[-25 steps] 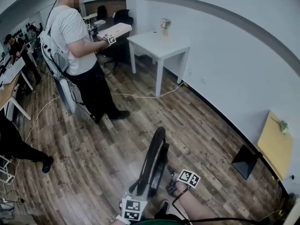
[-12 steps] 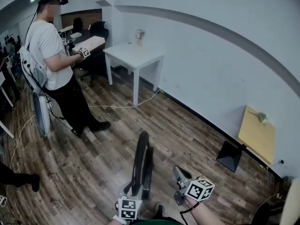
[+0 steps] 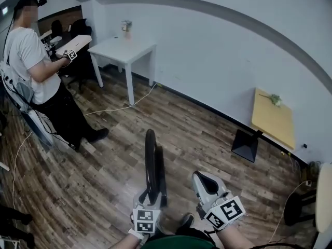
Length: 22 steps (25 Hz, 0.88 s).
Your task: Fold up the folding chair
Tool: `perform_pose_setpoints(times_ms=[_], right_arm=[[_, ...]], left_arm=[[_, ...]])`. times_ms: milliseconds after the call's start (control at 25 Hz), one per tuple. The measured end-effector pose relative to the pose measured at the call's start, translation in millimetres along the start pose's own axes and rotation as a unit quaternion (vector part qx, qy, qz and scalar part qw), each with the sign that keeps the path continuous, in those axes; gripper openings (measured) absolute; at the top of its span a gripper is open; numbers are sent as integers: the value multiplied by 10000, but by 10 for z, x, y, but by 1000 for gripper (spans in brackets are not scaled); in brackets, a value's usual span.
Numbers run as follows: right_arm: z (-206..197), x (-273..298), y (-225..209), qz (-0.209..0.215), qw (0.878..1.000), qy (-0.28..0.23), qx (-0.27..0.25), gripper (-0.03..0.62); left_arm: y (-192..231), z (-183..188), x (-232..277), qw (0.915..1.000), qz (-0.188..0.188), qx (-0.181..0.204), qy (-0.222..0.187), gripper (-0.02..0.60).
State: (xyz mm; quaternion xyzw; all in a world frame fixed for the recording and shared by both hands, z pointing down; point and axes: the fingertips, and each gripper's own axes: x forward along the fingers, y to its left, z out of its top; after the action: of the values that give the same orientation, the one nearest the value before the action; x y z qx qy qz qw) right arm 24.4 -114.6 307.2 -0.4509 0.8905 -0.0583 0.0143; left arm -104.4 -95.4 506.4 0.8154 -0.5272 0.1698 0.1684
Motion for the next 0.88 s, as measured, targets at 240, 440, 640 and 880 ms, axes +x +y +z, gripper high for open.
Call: perform_pose_setpoints(times_ms=[240, 440, 640, 880], right_arm=[[306, -188, 55, 51, 9977, -367, -577, 5], [531, -435, -177, 106, 9930, -562, -1033, 5], [567, -532, -199, -25, 9895, -688, -1269, 5], [587, -703, -496, -113, 9873, -710, -1417, 3]], left_arm=[[-102, 22, 19, 9997, 135, 159, 160, 207], [-358, 153, 142, 9990, 308, 248, 216, 209], [-453, 113, 187, 9987, 295, 332, 243, 207], [-752, 199, 341, 9986, 311, 378, 199, 209]])
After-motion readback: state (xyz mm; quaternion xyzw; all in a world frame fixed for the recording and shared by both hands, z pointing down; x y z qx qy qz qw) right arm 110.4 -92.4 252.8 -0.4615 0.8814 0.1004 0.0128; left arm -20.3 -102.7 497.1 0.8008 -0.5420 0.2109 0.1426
